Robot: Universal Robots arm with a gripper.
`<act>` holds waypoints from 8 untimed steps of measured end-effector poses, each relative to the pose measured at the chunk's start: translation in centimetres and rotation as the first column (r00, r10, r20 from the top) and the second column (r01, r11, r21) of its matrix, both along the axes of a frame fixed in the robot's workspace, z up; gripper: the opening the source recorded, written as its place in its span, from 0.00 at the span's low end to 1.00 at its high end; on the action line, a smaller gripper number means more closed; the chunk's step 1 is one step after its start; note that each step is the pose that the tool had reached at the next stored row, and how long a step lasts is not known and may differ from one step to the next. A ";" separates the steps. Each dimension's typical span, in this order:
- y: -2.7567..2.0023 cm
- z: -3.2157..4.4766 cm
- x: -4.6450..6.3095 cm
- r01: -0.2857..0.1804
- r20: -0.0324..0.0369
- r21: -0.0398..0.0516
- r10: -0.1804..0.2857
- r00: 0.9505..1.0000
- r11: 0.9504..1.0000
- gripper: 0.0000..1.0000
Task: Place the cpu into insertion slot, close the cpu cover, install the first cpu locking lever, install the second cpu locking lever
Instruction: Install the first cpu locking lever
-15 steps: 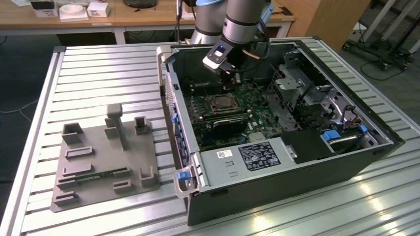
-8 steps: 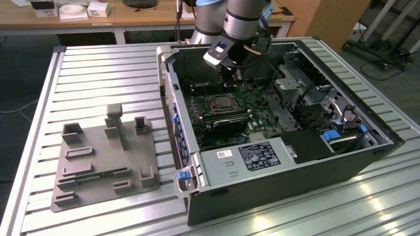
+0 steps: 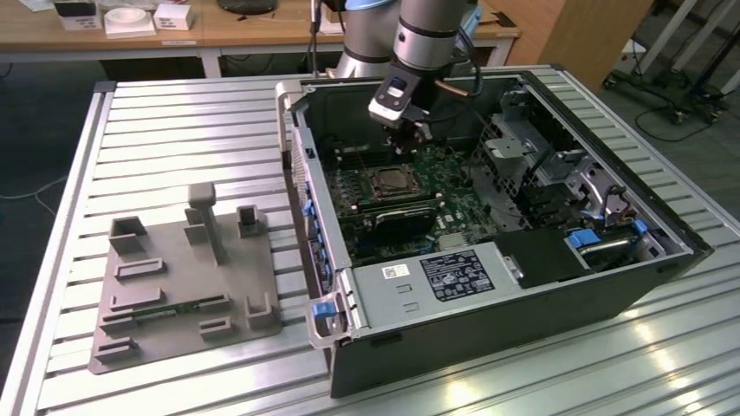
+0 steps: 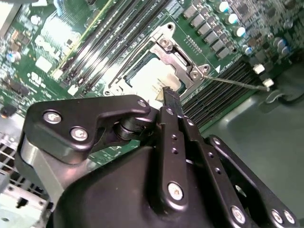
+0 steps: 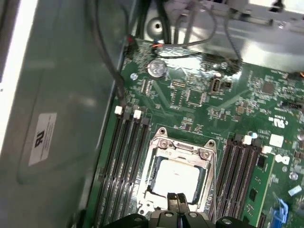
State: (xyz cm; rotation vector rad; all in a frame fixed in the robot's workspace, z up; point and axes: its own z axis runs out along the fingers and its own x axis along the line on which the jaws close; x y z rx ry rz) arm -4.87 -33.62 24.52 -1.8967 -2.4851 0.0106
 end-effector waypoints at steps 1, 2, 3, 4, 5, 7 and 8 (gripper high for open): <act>0.00 0.00 0.0 -0.016 0.000 0.000 0.016 1.000 1.000 0.10; 0.00 0.00 0.0 -0.031 0.000 0.000 0.031 1.000 1.000 0.10; 0.00 0.00 0.0 -0.045 0.000 0.000 0.045 0.999 0.999 0.10; 0.00 0.00 0.0 -0.059 0.000 0.000 0.059 0.998 0.998 0.10; 0.00 0.00 0.0 -0.073 0.000 0.001 0.073 0.997 0.997 0.10; 0.00 0.00 0.0 -0.099 0.000 0.001 0.099 0.995 0.995 0.10; 0.00 0.00 0.0 -0.112 0.000 0.001 0.112 0.994 0.994 0.10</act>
